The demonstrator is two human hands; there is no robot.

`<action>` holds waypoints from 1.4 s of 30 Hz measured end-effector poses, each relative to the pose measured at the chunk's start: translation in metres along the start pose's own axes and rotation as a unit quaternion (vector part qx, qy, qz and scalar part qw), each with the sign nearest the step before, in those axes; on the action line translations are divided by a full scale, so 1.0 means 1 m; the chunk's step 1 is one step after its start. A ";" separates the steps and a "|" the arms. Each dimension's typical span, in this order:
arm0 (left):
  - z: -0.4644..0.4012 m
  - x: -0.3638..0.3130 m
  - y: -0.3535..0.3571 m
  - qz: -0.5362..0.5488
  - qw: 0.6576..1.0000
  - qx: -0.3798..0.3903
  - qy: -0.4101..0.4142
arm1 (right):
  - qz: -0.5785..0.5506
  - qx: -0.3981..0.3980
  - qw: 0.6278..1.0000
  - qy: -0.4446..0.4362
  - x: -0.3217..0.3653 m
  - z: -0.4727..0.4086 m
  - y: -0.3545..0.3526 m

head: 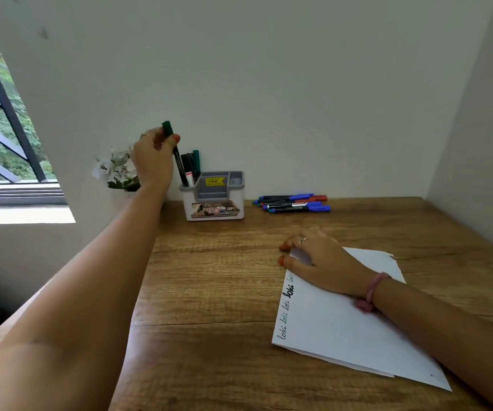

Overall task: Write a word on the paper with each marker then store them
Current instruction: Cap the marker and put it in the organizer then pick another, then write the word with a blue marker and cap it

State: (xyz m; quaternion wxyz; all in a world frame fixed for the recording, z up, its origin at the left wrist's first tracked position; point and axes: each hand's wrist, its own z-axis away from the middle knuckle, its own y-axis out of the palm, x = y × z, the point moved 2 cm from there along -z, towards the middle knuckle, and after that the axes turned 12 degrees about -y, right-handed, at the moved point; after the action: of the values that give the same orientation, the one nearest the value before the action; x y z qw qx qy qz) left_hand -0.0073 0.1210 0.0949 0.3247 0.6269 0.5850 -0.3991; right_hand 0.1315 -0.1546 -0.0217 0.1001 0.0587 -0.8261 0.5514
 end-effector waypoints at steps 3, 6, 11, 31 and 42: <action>-0.001 0.011 0.010 -0.036 0.999 0.013 -0.026 | -0.001 0.002 1.000 0.003 0.000 0.000 0.000; 0.002 0.021 0.020 -0.072 0.996 0.028 -0.047 | 0.000 0.004 1.000 0.005 0.001 0.000 0.000; 0.000 0.040 0.025 -0.147 0.986 0.049 -0.057 | -0.005 0.010 1.000 0.014 0.001 0.000 0.000; 0.094 0.011 0.110 -0.219 0.917 0.254 0.216 | 0.002 0.013 1.000 0.009 0.002 0.000 -0.002; 0.129 0.047 0.145 -0.418 0.833 0.271 0.241 | 0.019 0.001 1.000 0.001 -0.003 0.000 0.004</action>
State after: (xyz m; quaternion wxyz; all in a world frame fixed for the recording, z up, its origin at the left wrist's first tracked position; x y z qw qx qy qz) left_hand 0.1214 0.0154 -0.0153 -0.2074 0.4623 0.7191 -0.4756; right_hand 0.1333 -0.1526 -0.0259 0.0899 0.0426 -0.8267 0.5538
